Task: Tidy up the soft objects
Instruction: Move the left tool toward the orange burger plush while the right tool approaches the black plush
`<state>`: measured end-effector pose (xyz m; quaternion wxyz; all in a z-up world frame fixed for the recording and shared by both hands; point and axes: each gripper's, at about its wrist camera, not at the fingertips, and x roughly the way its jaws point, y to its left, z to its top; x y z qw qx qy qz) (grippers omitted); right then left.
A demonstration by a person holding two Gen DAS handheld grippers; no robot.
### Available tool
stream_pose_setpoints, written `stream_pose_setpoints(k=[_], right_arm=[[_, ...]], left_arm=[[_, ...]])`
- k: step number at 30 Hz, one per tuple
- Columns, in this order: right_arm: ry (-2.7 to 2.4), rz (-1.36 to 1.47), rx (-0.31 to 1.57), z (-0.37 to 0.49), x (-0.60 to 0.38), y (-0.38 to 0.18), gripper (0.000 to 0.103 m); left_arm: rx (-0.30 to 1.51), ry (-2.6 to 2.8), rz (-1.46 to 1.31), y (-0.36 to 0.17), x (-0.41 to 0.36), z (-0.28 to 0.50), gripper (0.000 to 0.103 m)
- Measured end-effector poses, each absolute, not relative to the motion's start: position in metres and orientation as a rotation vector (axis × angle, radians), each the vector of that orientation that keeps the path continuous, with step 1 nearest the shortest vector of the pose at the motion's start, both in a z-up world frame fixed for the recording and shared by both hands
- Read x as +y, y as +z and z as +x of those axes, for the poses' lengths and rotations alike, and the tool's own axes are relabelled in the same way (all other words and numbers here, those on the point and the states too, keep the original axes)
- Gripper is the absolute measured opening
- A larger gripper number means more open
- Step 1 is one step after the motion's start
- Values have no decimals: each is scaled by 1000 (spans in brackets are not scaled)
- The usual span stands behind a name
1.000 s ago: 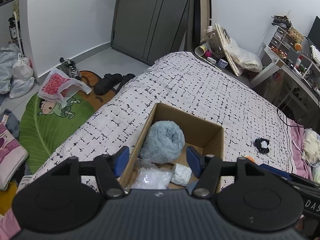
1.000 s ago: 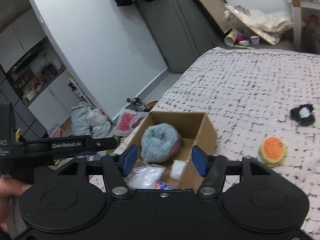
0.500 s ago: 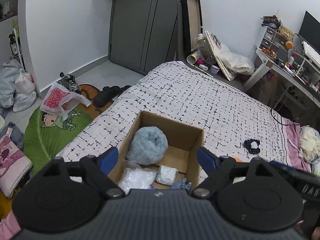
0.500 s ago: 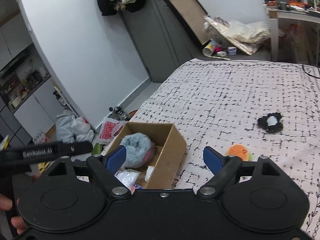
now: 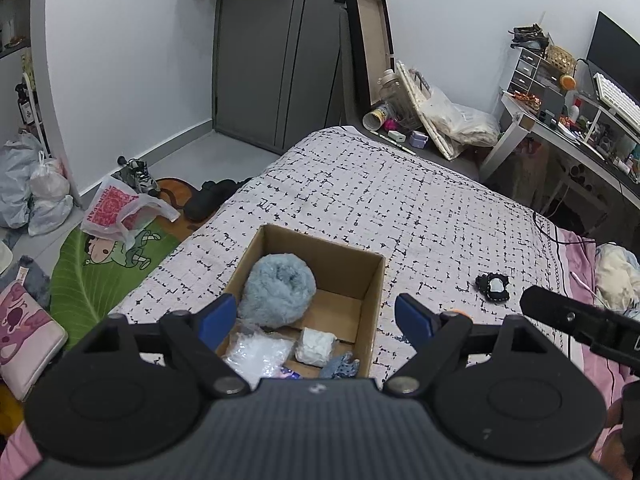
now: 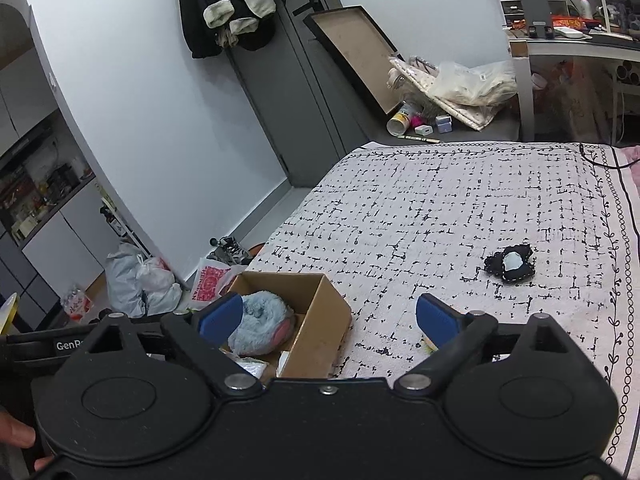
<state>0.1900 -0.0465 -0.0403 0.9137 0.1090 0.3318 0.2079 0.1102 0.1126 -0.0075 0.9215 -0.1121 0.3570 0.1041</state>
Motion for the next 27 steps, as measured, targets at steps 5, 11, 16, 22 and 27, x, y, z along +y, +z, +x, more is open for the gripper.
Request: stream_pose_setpoints(k=[5,11,16,22,27], right_arm=[[426,230,671,188,-53,-37,94],[413,250,665,187,-66,-34,95],[409,263,661,186,-74,-33,95],[407,278,656,185,-83,-30,95],[394,276,660,187,-92,-28,96]], left_arm=[[734,216,-223,-6,104,109,85],[732,215,-213,-4,93,110,85],[733,212,-198,-3,79,110,85],[734,209,-181,-2,68,110,85],[727,193,-171,-1,57,113,85]])
